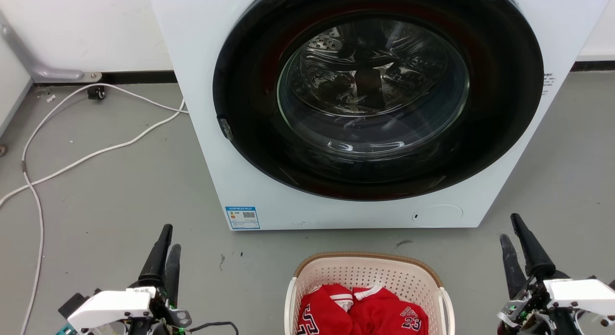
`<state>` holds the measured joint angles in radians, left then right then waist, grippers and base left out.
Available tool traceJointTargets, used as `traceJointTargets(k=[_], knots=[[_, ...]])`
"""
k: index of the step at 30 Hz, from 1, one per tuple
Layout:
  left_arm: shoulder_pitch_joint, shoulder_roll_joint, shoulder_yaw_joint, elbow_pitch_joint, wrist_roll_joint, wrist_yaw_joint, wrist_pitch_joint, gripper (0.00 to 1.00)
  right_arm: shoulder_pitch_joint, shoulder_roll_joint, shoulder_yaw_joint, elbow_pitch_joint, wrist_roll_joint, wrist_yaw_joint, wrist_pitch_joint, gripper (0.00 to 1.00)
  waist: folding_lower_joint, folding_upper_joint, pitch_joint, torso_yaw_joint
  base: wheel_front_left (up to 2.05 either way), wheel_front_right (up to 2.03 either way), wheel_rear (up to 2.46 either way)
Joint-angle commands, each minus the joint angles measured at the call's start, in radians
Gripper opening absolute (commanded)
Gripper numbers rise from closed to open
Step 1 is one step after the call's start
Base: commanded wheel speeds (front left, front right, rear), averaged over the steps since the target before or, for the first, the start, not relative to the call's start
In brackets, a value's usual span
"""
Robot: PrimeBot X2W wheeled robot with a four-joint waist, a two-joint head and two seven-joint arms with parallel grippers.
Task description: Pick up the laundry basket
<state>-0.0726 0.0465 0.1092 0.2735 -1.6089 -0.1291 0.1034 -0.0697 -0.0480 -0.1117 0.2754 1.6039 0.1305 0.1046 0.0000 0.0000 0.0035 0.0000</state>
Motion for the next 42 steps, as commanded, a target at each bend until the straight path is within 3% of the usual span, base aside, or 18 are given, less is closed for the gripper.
traceJointTargets(k=[1,7,8,20,42], knots=[[-0.019,0.002,0.002,-0.026,0.021,-0.001,-0.013,1.0,-0.019,-0.001,0.001,-0.021,-0.019,0.0,-0.013,1.0,0.0,0.0,0.0,0.0,0.0,0.0,0.0],[-0.019,0.003,0.006,-0.047,0.131,0.0,-0.043,1.0,-0.018,-0.002,-0.006,-0.049,-0.139,0.0,-0.043,1.0,0.0,0.0,0.001,0.0,0.0,0.0,0.0],[-0.018,0.003,0.003,-0.066,0.2,0.008,-0.057,1.0,-0.014,-0.002,-0.005,-0.072,-0.209,0.0,-0.058,1.0,0.0,0.0,0.002,0.0,0.0,0.0,0.0],[0.0,0.003,-0.04,-0.128,0.471,0.053,-0.109,1.0,0.007,-0.002,0.02,-0.137,-0.496,0.0,-0.11,1.0,0.0,0.0,0.003,0.001,0.0,0.0,0.0],[0.026,0.011,-0.097,-0.156,0.836,0.093,-0.186,1.0,0.042,-0.002,0.027,-0.178,-0.911,0.0,-0.187,1.0,0.0,0.0,0.004,0.006,0.0,0.0,0.0]])
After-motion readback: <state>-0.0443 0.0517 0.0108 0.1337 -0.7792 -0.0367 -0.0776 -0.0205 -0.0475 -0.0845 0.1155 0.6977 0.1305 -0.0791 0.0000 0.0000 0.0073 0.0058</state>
